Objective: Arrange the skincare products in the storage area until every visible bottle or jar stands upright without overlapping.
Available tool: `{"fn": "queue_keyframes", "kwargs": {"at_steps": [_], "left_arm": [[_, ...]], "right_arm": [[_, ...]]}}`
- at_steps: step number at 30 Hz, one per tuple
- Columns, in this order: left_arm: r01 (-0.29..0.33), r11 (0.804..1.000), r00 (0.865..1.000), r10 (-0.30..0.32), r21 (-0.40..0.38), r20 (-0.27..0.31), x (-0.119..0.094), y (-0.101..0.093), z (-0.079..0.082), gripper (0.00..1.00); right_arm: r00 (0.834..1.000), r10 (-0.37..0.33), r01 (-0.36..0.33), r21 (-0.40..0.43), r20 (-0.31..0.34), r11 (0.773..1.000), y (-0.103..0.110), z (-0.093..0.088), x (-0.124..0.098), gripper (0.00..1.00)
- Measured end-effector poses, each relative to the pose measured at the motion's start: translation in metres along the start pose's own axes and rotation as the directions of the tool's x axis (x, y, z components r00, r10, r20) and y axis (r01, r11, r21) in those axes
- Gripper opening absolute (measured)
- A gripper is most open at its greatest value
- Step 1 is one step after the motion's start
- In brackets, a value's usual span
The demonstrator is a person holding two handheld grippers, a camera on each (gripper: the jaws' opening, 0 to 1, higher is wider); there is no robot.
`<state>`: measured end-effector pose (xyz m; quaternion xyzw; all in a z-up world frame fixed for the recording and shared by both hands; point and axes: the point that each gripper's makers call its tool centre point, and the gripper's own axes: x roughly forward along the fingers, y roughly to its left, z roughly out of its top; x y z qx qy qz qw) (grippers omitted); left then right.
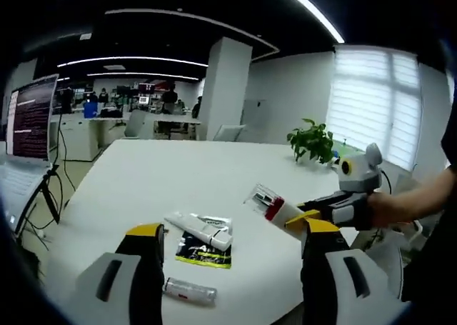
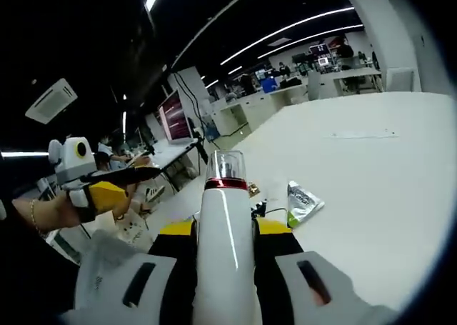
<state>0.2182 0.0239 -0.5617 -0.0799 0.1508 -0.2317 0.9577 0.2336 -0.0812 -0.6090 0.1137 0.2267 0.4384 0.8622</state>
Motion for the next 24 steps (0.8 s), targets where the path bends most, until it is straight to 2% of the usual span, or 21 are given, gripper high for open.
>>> {"fn": "queue_keyframes", "kwargs": {"at_steps": [3,7,10,14,16,19,21,24], "left_arm": [[0.033,0.998,0.999,-0.032,-0.06,0.021,0.007,-0.011,0.007,0.72],[0.056,0.995,0.998,-0.053,-0.088,0.03,0.018,-0.02,0.011,0.71],[0.089,0.984,0.996,-0.083,-0.153,0.045,0.024,-0.028,0.014,0.7],[0.126,0.972,0.992,-0.119,-0.197,0.048,0.028,-0.038,0.014,0.69],[0.157,0.961,0.988,-0.149,-0.229,0.049,0.03,-0.042,0.013,0.64],[0.188,0.948,0.982,-0.183,-0.256,0.043,0.033,-0.05,0.011,0.61],[0.242,0.924,0.97,-0.238,-0.296,0.052,0.033,-0.06,0.012,0.61],[0.295,0.904,0.955,-0.289,-0.31,0.068,0.035,-0.07,0.016,0.61]], "right_arm": [[0.999,0.023,-0.025,0.043,0.049,0.999,0.008,0.009,-0.006,0.29],[0.993,0.054,-0.064,0.101,0.105,0.993,0.014,0.017,-0.012,0.29],[0.99,0.076,-0.089,0.105,0.121,0.991,0.019,0.02,-0.017,0.29],[0.98,0.113,-0.137,0.143,0.164,0.98,0.026,0.025,-0.023,0.29],[0.973,0.135,-0.167,0.165,0.187,0.972,0.029,0.025,-0.026,0.29],[0.966,0.164,-0.197,0.156,0.201,0.968,0.036,0.024,-0.031,0.29],[0.957,0.187,-0.228,0.176,0.22,0.958,0.041,0.025,-0.034,0.29],[0.944,0.222,-0.271,0.189,0.243,0.944,0.046,0.027,-0.038,0.29]]}}
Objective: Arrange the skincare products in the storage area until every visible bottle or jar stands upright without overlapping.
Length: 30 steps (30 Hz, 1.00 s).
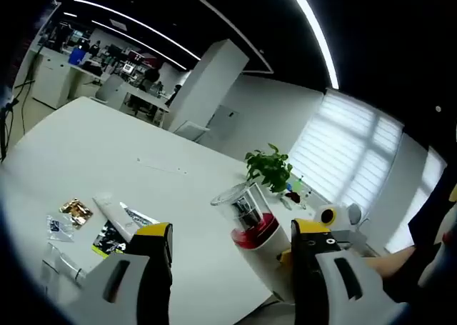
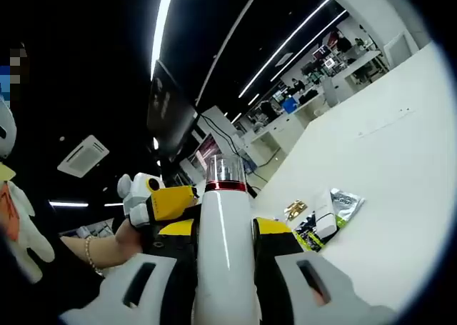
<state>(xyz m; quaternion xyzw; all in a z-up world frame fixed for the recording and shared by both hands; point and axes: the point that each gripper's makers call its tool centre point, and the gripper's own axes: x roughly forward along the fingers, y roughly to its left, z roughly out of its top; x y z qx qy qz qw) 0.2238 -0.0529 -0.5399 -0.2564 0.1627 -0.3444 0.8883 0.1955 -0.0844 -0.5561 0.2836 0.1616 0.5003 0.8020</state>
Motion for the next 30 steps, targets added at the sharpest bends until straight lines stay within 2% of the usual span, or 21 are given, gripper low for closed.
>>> {"fn": "queue_keyframes", "kwargs": {"at_steps": [6,10,16,21,24,27,29,30], "left_arm": [[0.11,0.992,0.994,-0.109,-0.065,0.024,0.007,-0.022,0.006,0.59],[0.156,0.986,0.988,-0.156,-0.067,0.003,0.01,-0.033,0.004,0.57],[0.207,0.972,0.978,-0.207,-0.107,0.006,0.012,-0.042,0.006,0.51],[0.23,0.968,0.973,-0.23,-0.099,0.004,0.014,-0.049,0.005,0.37],[0.232,0.969,0.973,-0.233,-0.088,-0.003,0.015,-0.05,0.004,0.33],[0.238,0.968,0.97,-0.241,-0.076,-0.035,0.017,-0.053,0.001,0.31],[0.242,0.967,0.967,-0.247,-0.076,-0.059,0.017,-0.054,-0.002,0.3],[0.247,0.967,0.961,-0.253,-0.068,-0.113,0.018,-0.055,-0.009,0.29]], "right_arm": [[0.994,0.1,-0.102,0.067,0.046,0.992,0.015,0.01,-0.003,0.29],[0.985,0.158,-0.166,0.115,0.073,0.979,0.023,0.015,-0.005,0.29],[0.976,0.208,-0.216,0.133,0.072,0.967,0.032,0.015,-0.004,0.29],[0.973,0.219,-0.228,0.141,0.077,0.963,0.033,0.014,-0.003,0.29],[0.973,0.216,-0.226,0.15,0.082,0.963,0.031,0.014,-0.004,0.29],[0.974,0.219,-0.226,0.146,0.064,0.963,0.029,0.011,-0.005,0.29],[0.976,0.215,-0.216,0.111,0.021,0.97,0.027,0.006,-0.006,0.3],[0.977,0.213,-0.211,0.079,-0.023,0.974,0.026,0.001,-0.007,0.3]]}}
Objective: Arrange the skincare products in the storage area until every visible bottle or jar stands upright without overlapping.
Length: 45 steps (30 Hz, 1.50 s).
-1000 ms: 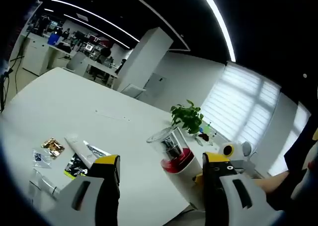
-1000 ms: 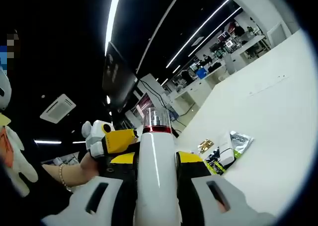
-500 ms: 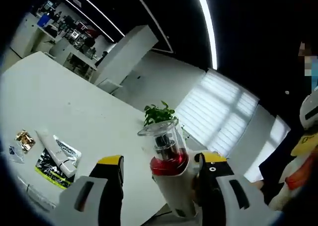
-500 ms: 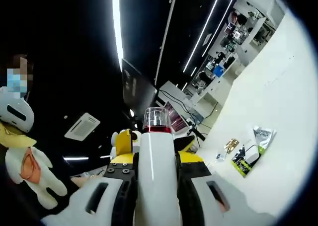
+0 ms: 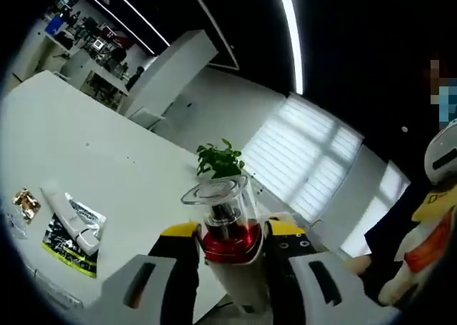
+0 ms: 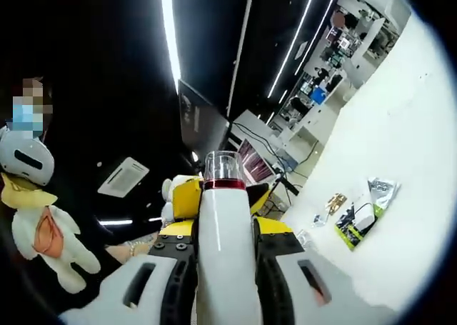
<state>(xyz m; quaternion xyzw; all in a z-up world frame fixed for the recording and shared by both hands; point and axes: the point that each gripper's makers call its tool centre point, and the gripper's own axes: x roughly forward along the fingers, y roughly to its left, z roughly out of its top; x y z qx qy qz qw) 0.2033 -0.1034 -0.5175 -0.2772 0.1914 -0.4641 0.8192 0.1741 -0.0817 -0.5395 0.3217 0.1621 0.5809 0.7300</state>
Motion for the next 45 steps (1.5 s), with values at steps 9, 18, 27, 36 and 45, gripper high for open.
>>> {"fn": "queue_keyframes", "kwargs": {"at_steps": [9,18,27,36,45], "left_arm": [[0.013,0.965,0.975,0.045,0.26,-0.218,0.02,-0.006,-0.025,0.26],[0.013,0.871,0.932,0.168,0.491,-0.323,0.045,0.003,-0.048,0.26],[0.004,0.832,0.891,0.249,0.555,-0.38,0.067,0.034,-0.069,0.26],[-0.013,0.828,0.865,0.29,0.56,-0.408,0.082,0.069,-0.088,0.26],[-0.008,0.821,0.847,0.309,0.57,-0.432,0.089,0.084,-0.097,0.27]], "right_arm": [[0.954,-0.169,0.087,-0.313,-0.246,0.946,-0.022,-0.017,-0.017,0.33],[0.875,-0.343,0.108,-0.553,-0.341,0.826,-0.055,-0.021,-0.034,0.31],[0.847,-0.447,0.195,-0.614,-0.288,0.765,-0.101,-0.029,-0.047,0.3],[0.82,-0.504,0.236,-0.641,-0.272,0.73,-0.137,-0.041,-0.059,0.3],[0.814,-0.513,0.24,-0.648,-0.272,0.723,-0.155,-0.047,-0.063,0.3]]}}
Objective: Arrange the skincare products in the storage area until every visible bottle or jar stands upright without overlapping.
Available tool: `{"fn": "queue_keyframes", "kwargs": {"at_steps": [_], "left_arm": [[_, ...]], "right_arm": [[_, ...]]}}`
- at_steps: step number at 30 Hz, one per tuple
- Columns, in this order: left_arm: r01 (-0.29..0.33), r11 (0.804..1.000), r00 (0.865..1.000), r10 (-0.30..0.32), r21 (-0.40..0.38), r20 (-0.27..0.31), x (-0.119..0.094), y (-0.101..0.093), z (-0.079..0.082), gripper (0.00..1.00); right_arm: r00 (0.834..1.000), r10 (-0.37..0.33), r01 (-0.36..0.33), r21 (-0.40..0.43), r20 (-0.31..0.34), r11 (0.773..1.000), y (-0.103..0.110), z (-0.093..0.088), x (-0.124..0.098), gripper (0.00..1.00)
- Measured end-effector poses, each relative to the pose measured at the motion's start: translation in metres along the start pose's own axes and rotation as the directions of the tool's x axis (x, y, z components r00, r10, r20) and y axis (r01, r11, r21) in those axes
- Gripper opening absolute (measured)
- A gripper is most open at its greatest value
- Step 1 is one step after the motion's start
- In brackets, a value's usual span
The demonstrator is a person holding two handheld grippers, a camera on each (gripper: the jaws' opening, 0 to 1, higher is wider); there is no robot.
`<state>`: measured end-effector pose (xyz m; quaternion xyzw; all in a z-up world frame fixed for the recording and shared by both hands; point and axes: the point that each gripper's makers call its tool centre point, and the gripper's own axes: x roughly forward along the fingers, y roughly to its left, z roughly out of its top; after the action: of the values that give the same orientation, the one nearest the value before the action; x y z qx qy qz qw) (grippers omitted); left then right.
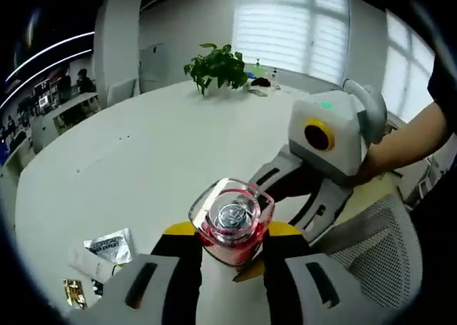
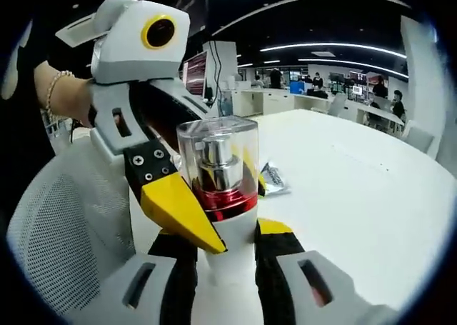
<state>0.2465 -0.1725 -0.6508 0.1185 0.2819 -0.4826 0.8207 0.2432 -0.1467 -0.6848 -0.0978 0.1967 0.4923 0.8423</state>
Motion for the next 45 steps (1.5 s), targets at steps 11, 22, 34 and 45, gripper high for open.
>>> {"fn": "queue_keyframes", "kwargs": {"at_steps": [11,22,34,45], "left_arm": [[-0.013,1.0,1.0,0.013,0.026,0.009,0.01,0.006,0.001,0.27],[-0.028,0.999,0.999,0.026,0.047,0.041,0.017,0.016,0.01,0.27],[-0.032,0.998,0.996,0.027,0.058,0.083,0.032,0.034,0.022,0.27],[-0.032,0.997,0.994,0.025,0.065,0.109,0.044,0.053,0.034,0.27]], "right_arm": [[1.0,0.002,-0.002,-0.017,0.013,1.0,-0.009,-0.002,0.003,0.3],[0.999,0.031,-0.03,-0.04,0.033,0.999,-0.028,-0.001,0.01,0.3],[0.997,0.057,-0.055,-0.034,0.044,0.998,-0.052,0.001,0.015,0.3],[0.997,0.064,-0.062,-0.037,0.049,0.997,-0.076,0.006,0.022,0.3]]}}
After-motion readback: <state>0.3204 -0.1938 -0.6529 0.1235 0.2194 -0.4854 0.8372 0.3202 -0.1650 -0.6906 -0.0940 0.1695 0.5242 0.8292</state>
